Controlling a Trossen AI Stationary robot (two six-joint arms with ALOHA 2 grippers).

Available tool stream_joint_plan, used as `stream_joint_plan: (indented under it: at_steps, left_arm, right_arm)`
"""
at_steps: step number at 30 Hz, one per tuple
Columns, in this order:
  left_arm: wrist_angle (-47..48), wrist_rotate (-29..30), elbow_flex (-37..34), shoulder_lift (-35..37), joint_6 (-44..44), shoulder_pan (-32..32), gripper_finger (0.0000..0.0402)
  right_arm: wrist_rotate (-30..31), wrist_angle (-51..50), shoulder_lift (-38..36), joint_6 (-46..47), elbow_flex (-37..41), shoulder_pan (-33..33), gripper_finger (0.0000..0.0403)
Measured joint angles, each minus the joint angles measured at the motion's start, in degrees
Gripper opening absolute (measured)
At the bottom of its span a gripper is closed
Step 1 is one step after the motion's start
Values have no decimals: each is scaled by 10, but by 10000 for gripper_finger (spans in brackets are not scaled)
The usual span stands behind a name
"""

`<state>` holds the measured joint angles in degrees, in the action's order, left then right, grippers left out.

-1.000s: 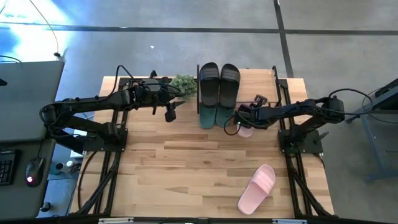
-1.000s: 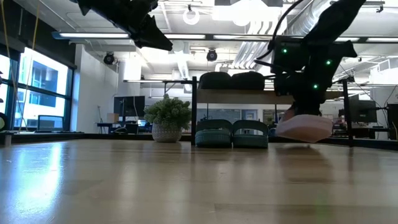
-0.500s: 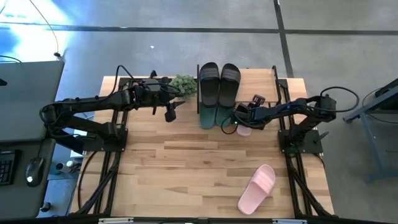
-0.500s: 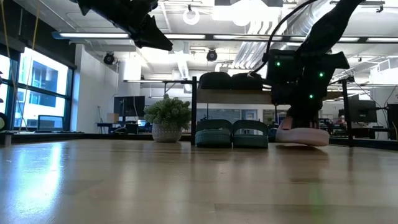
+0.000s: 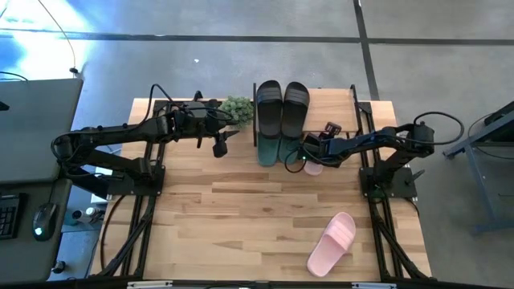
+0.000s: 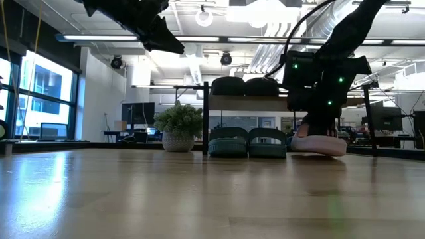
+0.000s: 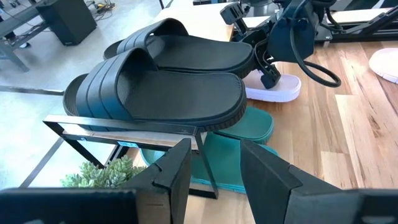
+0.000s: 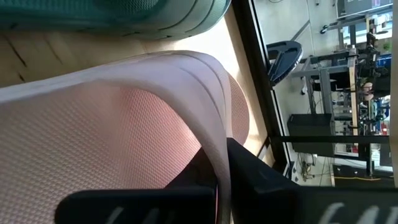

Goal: Pick and place slides into the shelf
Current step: Put the left pink slide under the shelf

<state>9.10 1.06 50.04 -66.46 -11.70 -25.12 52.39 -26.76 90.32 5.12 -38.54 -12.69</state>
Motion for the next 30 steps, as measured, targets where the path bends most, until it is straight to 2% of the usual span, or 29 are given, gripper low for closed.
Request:
stream_joint_plan:
  at_steps: [4,12,16,24,30]
  left_arm:
    - [0,0,0,0,0,0,122]
    - [0,0,0,0,0,0,122]
    - [0,0,0,0,0,0,122]
    - [0,0,0,0,0,0,122]
    - [0,0,0,0,0,0,122]
  right_arm:
    - [0,0,0,0,0,0,9]
    - [14,-2,1,19,0,0,77]
    - [14,-2,1,21,1,7,98]
    - [17,-12,2,24,1,34,106]
    - [58,-48,1,59,0,62,106]
